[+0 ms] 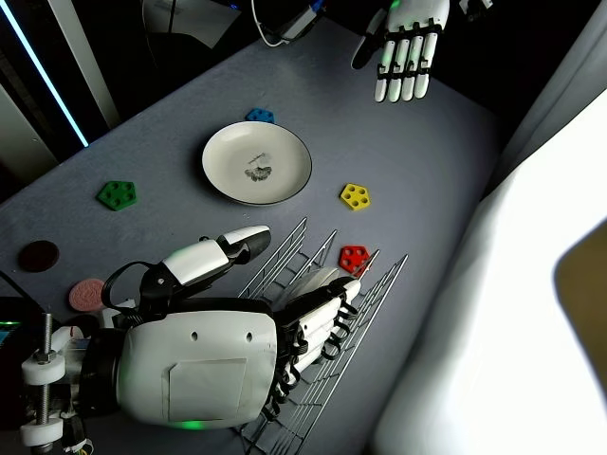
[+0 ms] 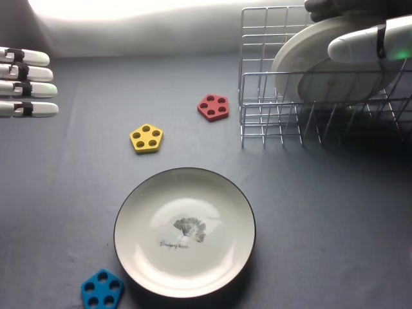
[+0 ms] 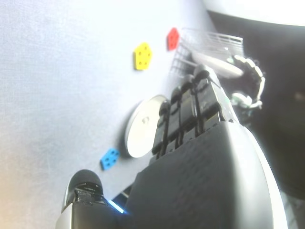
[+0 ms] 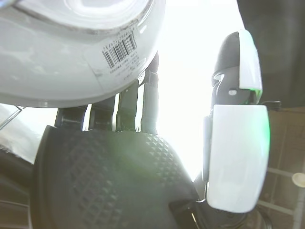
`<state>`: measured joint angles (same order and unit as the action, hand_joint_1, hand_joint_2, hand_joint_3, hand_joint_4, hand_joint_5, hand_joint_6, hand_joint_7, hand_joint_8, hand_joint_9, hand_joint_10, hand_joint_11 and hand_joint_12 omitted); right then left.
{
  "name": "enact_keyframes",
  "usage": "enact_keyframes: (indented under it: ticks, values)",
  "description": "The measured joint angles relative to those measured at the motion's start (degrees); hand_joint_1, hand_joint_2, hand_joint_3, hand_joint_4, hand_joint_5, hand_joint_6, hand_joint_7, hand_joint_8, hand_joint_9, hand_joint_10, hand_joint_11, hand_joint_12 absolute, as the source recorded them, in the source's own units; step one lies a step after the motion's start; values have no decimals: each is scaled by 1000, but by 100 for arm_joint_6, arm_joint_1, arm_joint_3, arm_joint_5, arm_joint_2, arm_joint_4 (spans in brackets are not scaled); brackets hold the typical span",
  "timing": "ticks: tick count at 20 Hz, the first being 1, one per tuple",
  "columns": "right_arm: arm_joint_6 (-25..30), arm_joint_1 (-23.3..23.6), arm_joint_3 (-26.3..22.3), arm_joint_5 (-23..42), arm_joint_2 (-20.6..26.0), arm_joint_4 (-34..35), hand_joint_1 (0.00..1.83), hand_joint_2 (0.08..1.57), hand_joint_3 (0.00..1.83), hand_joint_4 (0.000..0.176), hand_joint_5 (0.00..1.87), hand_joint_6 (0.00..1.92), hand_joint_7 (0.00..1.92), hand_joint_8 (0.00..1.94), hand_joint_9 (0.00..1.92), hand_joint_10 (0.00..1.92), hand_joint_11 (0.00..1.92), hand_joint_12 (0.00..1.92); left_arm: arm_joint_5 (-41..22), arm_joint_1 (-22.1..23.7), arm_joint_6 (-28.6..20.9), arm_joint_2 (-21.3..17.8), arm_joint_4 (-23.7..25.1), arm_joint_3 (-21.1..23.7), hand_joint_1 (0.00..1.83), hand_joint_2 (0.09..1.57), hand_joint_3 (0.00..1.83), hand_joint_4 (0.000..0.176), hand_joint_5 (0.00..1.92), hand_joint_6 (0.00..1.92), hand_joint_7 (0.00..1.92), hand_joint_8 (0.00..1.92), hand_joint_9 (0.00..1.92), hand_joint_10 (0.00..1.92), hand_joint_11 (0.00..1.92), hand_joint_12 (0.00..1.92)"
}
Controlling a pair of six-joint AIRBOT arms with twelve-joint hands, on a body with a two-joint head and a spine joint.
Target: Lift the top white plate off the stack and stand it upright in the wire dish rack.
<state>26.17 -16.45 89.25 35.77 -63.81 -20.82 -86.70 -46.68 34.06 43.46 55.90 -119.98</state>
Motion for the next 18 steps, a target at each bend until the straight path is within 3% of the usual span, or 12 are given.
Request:
enact_keyframes:
  ticks: [1, 4, 6, 18]
  values:
    - [-31, 0, -7, 15, 0, -2, 881, 933, 7, 24, 518, 0, 564, 0, 560, 0, 631, 0, 0, -7, 0, 0, 0, 0, 27, 993, 0, 0, 66, 5, 81, 4, 85, 4, 104, 10]
    - [-85, 0, -17, 55, 0, 2, 830, 931, 4, 42, 461, 1, 536, 1, 529, 0, 590, 0, -2, -4, 0, 0, 0, 0, 18, 997, 1, 0, 68, 4, 81, 4, 92, 6, 114, 14]
    - [-127, 13, -17, 103, 0, 13, 845, 931, 3, 36, 443, 2, 518, 2, 512, 3, 556, 1, -2, -4, 0, 0, 0, 0, 16, 997, 1, 0, 66, 3, 85, 5, 91, 5, 111, 12]
    - [-271, 20, -17, 286, 0, 24, 819, 933, 0, 46, 412, 1, 505, 5, 484, 3, 545, 2, -2, -4, 0, 0, 0, 0, 21, 995, 0, 0, 76, 3, 83, 1, 82, 5, 112, 10]
